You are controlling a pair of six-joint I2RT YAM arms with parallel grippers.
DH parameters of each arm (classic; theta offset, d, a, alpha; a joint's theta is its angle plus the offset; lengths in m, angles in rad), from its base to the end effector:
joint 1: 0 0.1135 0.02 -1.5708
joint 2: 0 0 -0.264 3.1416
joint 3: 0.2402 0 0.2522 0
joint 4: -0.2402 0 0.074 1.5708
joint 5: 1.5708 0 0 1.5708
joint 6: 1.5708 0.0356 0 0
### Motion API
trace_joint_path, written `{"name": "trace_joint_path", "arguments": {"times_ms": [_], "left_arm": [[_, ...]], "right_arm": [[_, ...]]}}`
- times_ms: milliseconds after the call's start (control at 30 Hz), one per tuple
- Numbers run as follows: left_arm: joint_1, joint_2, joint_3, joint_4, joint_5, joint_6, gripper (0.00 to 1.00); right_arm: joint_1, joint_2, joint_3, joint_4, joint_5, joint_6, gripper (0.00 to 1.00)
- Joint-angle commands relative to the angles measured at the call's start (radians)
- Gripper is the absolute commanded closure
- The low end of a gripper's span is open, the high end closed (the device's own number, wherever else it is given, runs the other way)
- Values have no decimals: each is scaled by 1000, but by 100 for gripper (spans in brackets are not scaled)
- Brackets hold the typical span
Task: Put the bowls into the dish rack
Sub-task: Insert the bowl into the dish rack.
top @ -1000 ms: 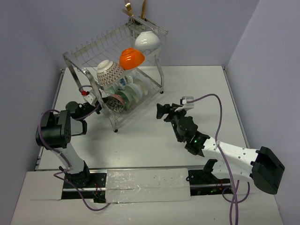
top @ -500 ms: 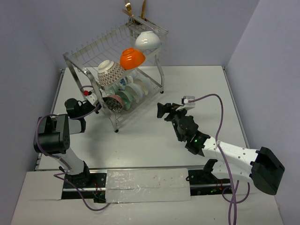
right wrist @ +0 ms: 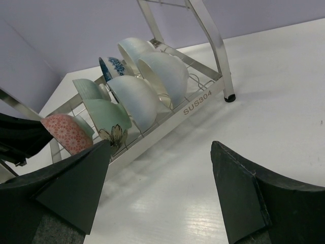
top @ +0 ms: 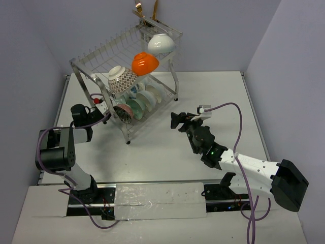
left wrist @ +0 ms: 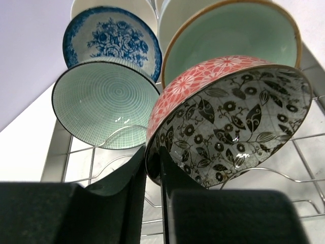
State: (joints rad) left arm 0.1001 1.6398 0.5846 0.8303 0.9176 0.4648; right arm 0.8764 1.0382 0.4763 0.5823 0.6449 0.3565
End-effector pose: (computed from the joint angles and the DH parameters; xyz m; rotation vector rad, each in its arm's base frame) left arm 0.3057 0.0023 0.1720 0.9117 1.4625 -0.4045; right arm 0.1621 0.1612 0.2633 0.1080 1.5701 0.4729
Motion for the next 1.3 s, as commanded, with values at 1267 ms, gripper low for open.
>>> {"name": "trace_joint_path", "arguments": {"times_ms": [1267], "left_arm": [[-92, -123, -57, 116, -77, 83, 65]], "right_arm": [[-30, 52, 7, 40, -10, 30, 14]]}}
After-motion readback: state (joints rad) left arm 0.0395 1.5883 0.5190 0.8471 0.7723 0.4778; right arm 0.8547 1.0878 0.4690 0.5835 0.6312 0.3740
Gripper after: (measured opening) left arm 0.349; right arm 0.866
